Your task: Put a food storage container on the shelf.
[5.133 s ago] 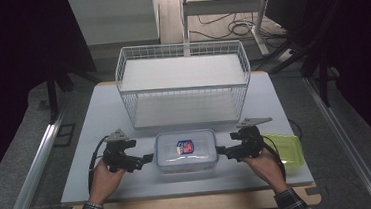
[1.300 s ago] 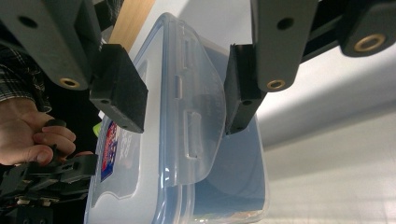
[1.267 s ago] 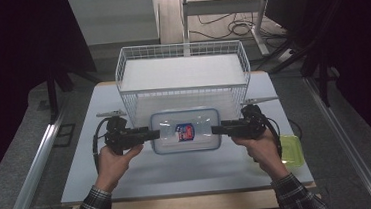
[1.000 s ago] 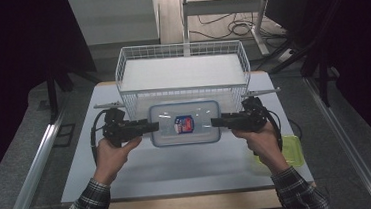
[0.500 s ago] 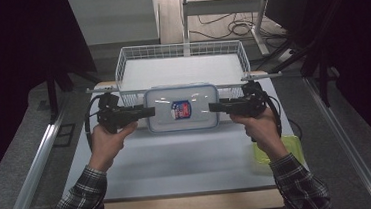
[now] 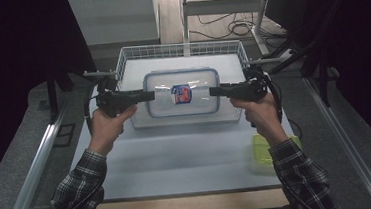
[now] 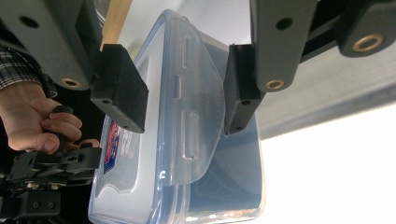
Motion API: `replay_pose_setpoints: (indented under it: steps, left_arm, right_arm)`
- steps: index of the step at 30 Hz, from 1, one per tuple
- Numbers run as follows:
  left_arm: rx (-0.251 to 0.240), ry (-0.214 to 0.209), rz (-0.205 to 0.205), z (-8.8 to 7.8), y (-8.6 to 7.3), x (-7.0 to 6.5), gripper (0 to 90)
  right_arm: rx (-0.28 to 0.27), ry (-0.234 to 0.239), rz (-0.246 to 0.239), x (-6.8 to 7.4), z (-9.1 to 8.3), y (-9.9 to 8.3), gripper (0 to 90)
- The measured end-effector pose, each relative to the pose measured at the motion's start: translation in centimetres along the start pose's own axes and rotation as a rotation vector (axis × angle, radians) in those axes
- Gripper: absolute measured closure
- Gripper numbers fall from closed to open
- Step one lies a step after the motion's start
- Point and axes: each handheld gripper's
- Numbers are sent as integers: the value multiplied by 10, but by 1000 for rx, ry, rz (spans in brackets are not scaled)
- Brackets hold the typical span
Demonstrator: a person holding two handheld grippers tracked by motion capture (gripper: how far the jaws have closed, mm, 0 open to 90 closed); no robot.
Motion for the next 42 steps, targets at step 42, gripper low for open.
replay_pose_setpoints:
  steps: [42]
  left_arm:
    - [-59,41,-10,22,59,19,483]
  right_arm:
    - [-59,-41,45,-38,15,52,508]
Point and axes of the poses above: each handheld gripper's, and its own axes: z roughly forward along the jaws, y roughly out of its top, x roughly to its left, and after that the axes turned 6 degrees about -z, right-handed
